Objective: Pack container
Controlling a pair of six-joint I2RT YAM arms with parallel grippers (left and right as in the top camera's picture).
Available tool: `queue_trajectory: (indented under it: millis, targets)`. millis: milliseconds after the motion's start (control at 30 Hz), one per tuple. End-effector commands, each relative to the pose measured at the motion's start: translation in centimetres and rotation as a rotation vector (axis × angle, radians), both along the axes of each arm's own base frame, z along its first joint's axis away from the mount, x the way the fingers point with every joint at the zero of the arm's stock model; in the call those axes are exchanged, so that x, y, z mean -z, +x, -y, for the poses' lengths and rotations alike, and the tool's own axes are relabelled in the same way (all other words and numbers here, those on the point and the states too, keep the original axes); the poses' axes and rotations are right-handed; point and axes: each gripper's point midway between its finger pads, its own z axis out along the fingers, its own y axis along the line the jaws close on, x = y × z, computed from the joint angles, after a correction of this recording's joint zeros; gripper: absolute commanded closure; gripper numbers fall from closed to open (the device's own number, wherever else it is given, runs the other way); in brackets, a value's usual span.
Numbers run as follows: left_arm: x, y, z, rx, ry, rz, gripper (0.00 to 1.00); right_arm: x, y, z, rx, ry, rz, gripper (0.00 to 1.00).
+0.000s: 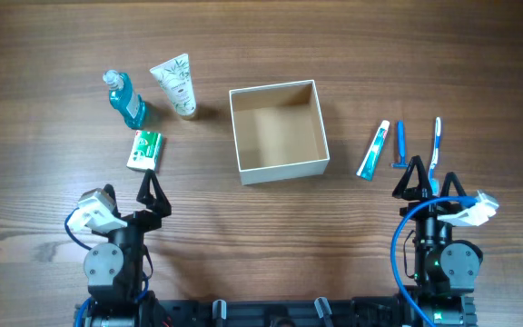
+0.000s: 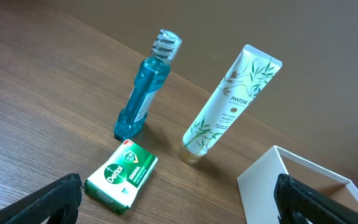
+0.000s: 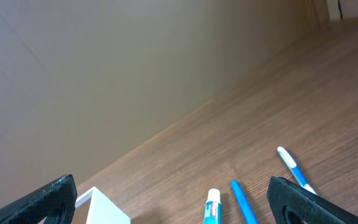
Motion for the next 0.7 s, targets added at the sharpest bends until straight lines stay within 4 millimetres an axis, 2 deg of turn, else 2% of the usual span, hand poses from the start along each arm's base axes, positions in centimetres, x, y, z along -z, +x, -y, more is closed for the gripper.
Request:
queue_trajectory:
  millis: [0, 133, 367, 667]
  targets:
    - [0.1, -0.1, -0.3, -0.020, -0.009, -0.006, 0.00, 0.3, 0.2, -1.2, -0.066, -0.004, -0.013, 0.00]
    - [0.3, -0.1, -0.3, -0.018, -0.006, -0.015, 0.00, 0.7, 0.4, -2.3, -0.136, -0.109, -0.043, 0.00]
    - [1.2, 0.2, 1.5, 0.083, -0.027, -0.078, 0.01, -0.3, 1.0, -2.3, -0.141, -0.153, -0.104, 0.00]
    - [-2.7, 1.2, 1.5, 0.095, 0.022, -0.131, 0.00, -2.8, 3.8, -2.9, -0.202, -0.193, -0.235, 0.00]
